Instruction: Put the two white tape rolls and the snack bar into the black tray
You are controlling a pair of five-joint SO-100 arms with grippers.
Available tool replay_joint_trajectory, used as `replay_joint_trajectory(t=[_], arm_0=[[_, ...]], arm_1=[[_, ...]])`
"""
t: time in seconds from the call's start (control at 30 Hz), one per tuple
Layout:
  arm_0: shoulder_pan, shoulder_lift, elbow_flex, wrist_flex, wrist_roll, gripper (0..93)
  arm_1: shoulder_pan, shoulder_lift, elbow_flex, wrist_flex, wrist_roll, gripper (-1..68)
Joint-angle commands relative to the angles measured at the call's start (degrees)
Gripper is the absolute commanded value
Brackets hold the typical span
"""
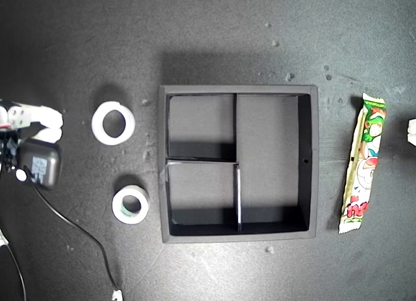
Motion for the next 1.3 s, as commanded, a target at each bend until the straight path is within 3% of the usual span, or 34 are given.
replay_joint_trajectory(t=[0.0, 0.87, 0.97, 1.27], arm_0=[[0.09, 2.81, 3.43, 2.11, 0.35, 0.2], [0.0, 2.81, 3.43, 2.11, 0.26, 0.2], [-2.2, 2.81, 3.43, 2.11, -0.88, 0.2], [-3.52, 2.81, 3.43, -6.77, 2.37, 0.1]], arm_1=[[0.0, 0.35, 0.62, 0.18, -6.94, 0.0], [0.0, 0.35, 0.62, 0.18, -6.86, 0.0], [0.7, 0.44, 0.62, 0.18, -6.77, 3.2], [2.81, 0.44, 0.62, -0.09, -7.12, -0.2]])
